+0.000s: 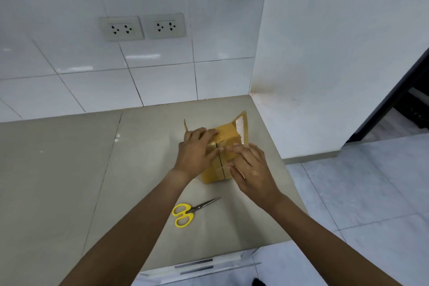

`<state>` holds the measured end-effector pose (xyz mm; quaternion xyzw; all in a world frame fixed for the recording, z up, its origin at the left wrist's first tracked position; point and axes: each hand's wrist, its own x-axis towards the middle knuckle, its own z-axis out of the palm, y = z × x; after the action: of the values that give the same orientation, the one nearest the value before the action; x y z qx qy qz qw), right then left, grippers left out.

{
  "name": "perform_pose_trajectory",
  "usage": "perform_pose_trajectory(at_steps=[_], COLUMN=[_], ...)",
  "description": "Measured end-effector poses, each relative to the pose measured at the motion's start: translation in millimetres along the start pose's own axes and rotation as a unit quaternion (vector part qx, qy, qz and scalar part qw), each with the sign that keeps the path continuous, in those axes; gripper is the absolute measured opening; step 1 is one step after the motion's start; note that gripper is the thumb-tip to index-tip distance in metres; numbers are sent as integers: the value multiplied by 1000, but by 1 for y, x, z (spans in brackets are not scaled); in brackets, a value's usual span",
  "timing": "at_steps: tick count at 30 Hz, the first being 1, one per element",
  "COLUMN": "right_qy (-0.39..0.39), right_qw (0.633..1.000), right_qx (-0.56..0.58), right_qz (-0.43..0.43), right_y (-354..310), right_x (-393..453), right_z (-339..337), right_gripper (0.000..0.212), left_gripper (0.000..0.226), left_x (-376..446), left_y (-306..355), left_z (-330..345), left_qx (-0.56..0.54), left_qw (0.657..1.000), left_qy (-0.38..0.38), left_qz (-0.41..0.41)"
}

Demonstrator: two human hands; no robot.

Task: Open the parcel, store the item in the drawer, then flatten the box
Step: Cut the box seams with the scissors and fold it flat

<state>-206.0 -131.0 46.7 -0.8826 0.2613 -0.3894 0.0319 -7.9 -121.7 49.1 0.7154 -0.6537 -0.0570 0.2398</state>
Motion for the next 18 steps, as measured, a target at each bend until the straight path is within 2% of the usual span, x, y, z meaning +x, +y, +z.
perform_pose_trajectory(at_steps=[4, 6, 7, 10, 12, 14, 18], right_qy=[31, 62, 80, 144, 172, 186, 193], right_qw=[996, 987, 980, 955, 941, 931, 930], right_qx=[41, 84, 105, 163, 190, 209, 211], right_qz=[76, 125, 149, 202, 223, 233, 229], right_y=[0, 0, 0, -1, -2, -3, -6], right_x=[5, 12, 15, 28, 34, 38, 39], right_z=[-11, -18, -22, -35, -42, -48, -54], right_gripper=[7, 9, 11, 11, 9, 14, 16], left_gripper=[50, 45, 43, 41, 44, 41, 44], left_x=[2, -1, -4, -18, -28, -29, -21], left_y=[-6, -12, -13, -16, -21, -27, -35], left_z=[-2, -7, -7, -4, -3, -5, -14], left_qx=[-69, -188, -259, -426, -479, -495, -482], left_qw=[994, 966, 936, 820, 768, 752, 743], left_qy=[49, 106, 121, 75, 35, 12, -37], left_qz=[-63, -142, -203, -375, -423, -435, -463])
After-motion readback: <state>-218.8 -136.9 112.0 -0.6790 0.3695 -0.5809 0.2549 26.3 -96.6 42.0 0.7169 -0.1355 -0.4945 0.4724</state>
